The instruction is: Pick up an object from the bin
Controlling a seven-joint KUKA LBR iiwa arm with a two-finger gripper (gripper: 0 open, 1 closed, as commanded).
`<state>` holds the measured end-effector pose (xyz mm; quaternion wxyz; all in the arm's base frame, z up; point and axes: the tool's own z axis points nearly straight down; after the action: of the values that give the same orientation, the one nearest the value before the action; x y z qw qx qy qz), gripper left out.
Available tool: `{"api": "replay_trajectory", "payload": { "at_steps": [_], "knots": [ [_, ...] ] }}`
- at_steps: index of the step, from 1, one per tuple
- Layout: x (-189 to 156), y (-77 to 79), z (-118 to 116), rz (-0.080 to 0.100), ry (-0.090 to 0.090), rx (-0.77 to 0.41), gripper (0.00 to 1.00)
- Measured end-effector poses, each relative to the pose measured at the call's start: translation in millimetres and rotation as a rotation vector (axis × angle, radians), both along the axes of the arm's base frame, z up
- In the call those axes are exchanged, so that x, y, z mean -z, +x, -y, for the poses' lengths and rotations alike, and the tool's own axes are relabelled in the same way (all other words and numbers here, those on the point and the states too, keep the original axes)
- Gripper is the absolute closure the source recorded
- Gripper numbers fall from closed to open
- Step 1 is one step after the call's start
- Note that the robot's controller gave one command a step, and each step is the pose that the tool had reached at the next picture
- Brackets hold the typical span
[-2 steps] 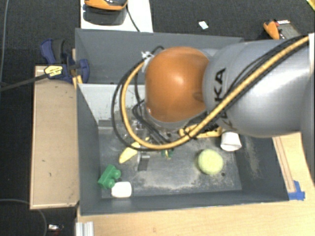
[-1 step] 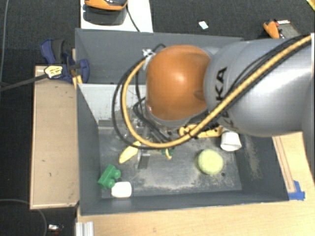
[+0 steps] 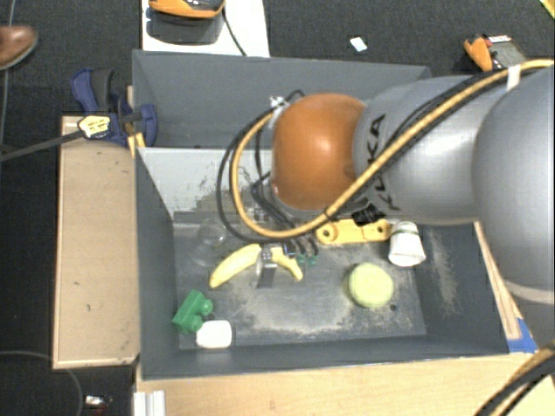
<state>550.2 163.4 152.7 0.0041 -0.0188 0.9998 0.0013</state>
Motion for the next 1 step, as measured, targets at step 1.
{"api": "replay_trajectory", "payload": {
  "at_steps": [1],
  "knots": [
    [84.5, 24.1, 18.8, 0.002, 0.003, -0.15, 0.0]
  ]
}}
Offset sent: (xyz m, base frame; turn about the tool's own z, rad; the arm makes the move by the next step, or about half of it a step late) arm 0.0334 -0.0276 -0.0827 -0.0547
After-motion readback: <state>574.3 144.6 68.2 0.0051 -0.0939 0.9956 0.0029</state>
